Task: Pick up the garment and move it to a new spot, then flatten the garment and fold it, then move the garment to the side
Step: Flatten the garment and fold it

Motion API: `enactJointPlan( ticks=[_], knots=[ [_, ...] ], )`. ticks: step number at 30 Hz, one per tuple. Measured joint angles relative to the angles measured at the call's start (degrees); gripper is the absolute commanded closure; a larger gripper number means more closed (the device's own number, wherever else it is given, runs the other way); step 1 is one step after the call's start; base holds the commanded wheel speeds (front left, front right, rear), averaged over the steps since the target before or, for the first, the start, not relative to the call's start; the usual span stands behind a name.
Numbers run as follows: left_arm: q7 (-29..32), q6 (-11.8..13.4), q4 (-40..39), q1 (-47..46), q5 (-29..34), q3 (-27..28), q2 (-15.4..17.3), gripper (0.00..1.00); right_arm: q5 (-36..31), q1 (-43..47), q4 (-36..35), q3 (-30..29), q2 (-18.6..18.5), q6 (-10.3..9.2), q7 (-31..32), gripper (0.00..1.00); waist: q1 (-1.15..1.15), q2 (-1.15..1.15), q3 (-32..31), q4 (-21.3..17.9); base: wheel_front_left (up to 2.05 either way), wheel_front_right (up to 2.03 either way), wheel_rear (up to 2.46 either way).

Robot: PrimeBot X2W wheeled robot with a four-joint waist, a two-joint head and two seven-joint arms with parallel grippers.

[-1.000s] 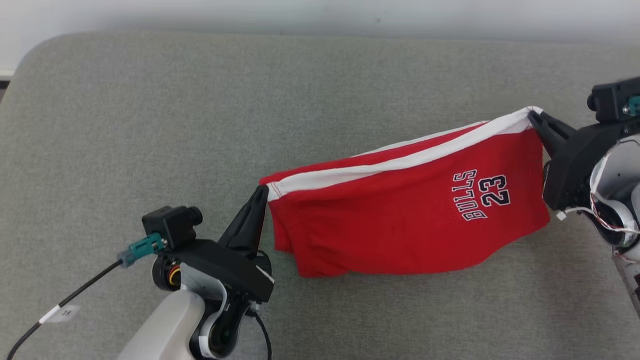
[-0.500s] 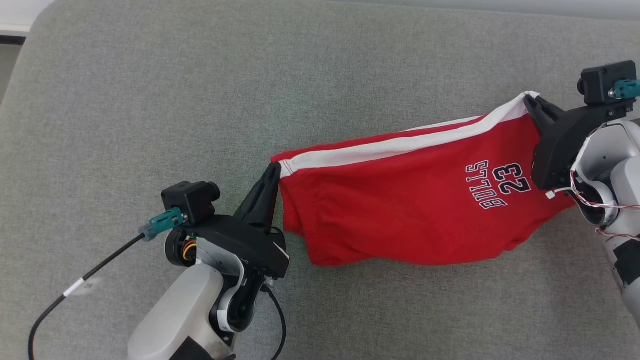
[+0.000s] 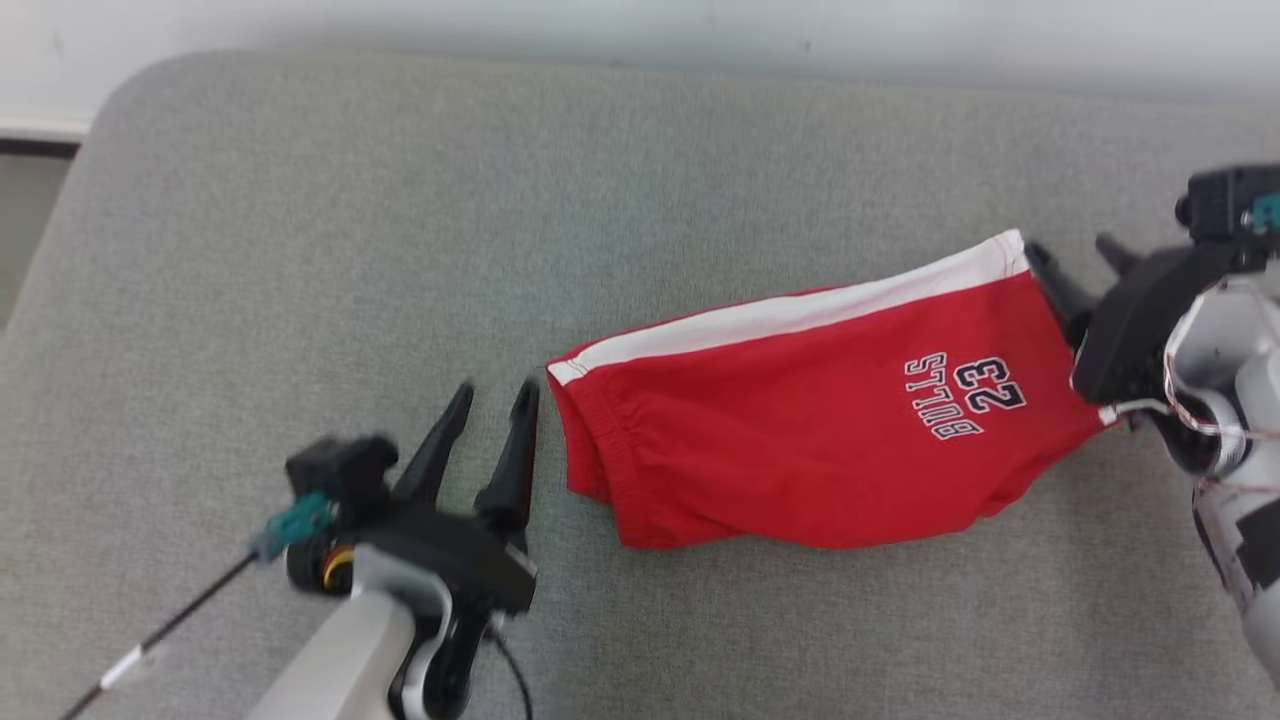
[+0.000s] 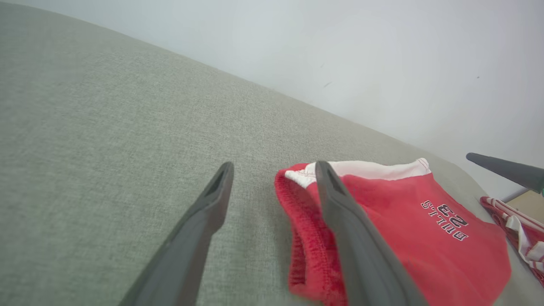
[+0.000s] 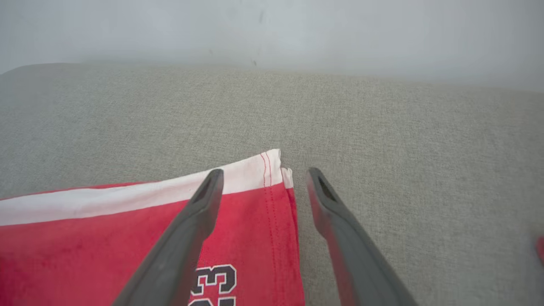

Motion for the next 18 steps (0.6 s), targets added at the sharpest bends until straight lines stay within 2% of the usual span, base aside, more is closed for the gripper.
enactJointPlan(
  ticks=[5,11,18],
  knots=[
    [-0.8,1.3,-2.6,6.7,1.6,1.7,2.0,0.0,1.7,4.9,1.0,-2.1,-0.6,0.0,3.4,0.0,0.0,-0.01,-3.0,0.1,0.0,0.0,0.0],
    [-1.0,1.3,-7.1,12.5,5.6,2.7,3.5,0.0,0.9,8.7,3.0,-5.9,-0.5,0.0,4.2,0.0,-0.01,-0.01,-5.0,1.0,0.0,0.0,0.0],
    [-1.1,2.1,-13.3,18.0,13.8,5.7,3.7,0.0,-1.9,9.9,6.0,-10.7,1.2,0.0,3.7,0.0,-0.01,-0.01,-5.1,3.3,0.0,0.0,0.0]
  ],
)
